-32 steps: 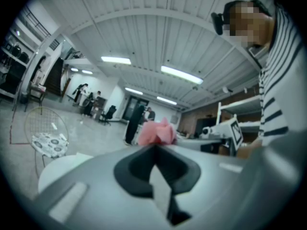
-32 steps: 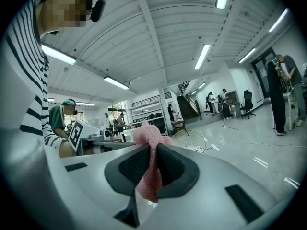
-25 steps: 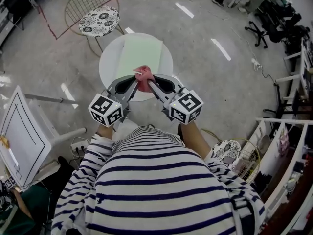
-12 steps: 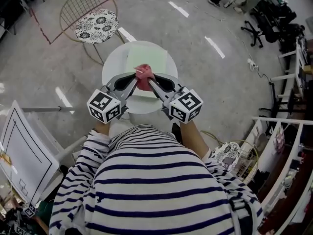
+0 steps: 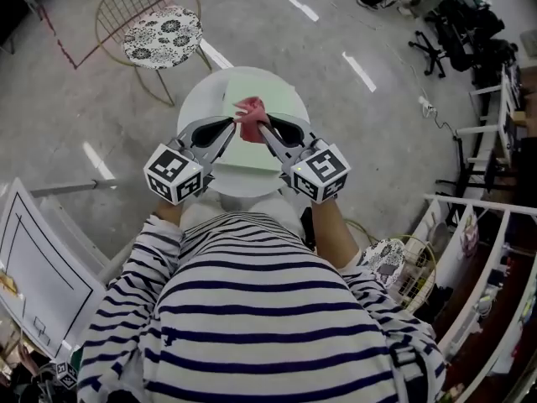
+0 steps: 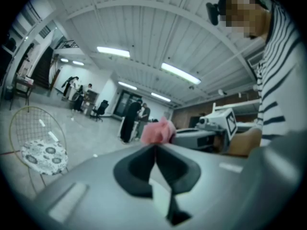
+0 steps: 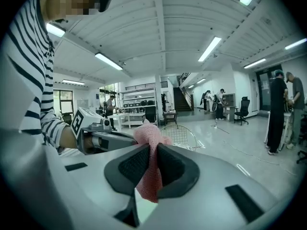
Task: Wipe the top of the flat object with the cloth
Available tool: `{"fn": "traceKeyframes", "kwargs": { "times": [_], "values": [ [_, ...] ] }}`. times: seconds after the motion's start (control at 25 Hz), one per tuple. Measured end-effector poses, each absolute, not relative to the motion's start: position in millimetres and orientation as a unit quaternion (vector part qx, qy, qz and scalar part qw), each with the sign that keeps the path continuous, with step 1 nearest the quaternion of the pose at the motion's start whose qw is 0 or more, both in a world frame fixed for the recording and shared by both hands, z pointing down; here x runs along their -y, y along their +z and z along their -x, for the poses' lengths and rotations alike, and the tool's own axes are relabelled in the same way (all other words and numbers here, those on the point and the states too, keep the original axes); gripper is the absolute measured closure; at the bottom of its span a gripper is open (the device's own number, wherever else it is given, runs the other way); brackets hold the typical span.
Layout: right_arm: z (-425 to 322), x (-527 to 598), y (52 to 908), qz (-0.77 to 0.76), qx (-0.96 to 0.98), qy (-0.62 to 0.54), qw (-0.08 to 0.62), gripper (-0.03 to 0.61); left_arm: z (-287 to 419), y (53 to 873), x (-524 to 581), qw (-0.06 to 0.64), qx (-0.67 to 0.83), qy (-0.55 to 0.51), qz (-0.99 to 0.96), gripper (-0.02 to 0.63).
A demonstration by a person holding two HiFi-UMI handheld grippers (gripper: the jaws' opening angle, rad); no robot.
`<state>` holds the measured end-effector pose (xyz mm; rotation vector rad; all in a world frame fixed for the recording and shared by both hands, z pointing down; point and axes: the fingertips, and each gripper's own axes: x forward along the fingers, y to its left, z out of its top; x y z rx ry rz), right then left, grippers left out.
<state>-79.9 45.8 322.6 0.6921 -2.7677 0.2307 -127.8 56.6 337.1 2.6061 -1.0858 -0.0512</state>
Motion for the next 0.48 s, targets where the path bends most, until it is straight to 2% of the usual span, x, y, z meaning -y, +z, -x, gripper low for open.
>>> {"fn": "traceKeyframes", "kwargs": {
  "times": [0.36, 0.44, 0.48],
  "values": [
    [91.4, -12.8, 349.7, -0.164, 0.966, 0.055, 0.193, 0.537, 130.3, 363.8, -32.7, 0.153, 0.413, 0.02, -0.897, 0.599],
    [91.4, 0.3, 359.1, -0.145, 0.966, 0.054, 0.209, 0.537, 126.4, 377.1, -27.9, 0.156, 0.423, 0.04, -0.892, 0.557],
    [90.9, 7.0, 364.8, -0.137, 0.965, 0.054, 0.218, 0.537, 123.7, 385.9, -27.2, 0.158, 0.427, 0.055, -0.889, 0.507]
  ]
}}
